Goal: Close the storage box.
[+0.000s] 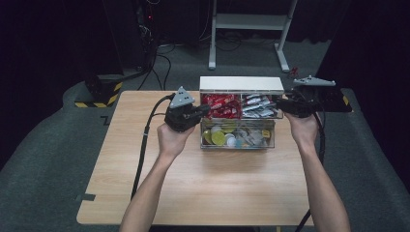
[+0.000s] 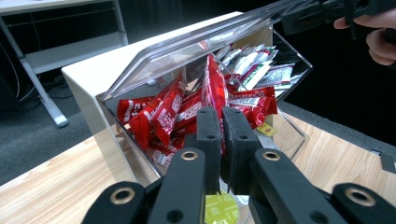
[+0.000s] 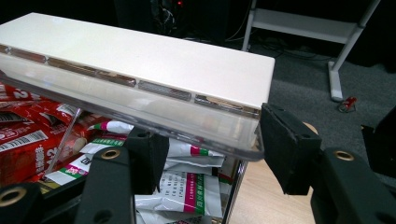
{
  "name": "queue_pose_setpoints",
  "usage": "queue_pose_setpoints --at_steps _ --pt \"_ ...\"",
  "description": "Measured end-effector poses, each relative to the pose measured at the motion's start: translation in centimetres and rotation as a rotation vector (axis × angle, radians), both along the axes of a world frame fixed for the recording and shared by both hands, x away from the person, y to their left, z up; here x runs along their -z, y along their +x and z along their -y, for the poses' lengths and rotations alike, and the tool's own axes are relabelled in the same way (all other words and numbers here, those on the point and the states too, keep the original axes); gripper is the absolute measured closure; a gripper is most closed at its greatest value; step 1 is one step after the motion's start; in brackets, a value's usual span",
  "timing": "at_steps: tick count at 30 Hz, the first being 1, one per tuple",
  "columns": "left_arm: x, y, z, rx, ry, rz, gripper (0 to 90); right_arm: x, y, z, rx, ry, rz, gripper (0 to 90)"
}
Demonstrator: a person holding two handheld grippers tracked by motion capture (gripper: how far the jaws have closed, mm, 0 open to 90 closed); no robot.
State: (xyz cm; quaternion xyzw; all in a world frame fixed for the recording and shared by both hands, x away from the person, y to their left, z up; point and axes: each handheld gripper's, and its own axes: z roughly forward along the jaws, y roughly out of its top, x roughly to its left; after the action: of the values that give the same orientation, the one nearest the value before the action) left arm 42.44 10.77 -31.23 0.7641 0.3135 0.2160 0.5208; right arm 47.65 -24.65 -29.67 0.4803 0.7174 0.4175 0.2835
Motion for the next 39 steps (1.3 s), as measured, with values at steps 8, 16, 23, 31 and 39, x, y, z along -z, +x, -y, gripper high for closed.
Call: queue_pose_setpoints --at_steps 8,16,23,31,39 --pt "0.2 -0.5 -1.0 -0.004 -0.008 0.002 86.4 0.0 0.0 0.1 -0.005 -0.003 -0.004 43.8" --pt "0.2 -1.2 -2.2 -0.009 -0.029 0.010 86.4 -0.1 0.1 0.1 -0.003 0.001 -0.010 43.7" --pt "0.1 -1.7 -2.4 0.000 -0.026 0.018 86.4 -0.1 0.1 0.1 -0.003 0.000 -0.013 43.7" --pt "0.3 -3.0 -3.6 -0.023 -0.020 0.039 86.3 -0.1 0.1 -0.1 0.002 -0.009 -0.010 43.6" --pt "0.4 -4.5 -5.8 -0.032 -0.068 0.058 86.3 -0.1 0.1 -0.1 0.001 -0.010 -0.012 43.6"
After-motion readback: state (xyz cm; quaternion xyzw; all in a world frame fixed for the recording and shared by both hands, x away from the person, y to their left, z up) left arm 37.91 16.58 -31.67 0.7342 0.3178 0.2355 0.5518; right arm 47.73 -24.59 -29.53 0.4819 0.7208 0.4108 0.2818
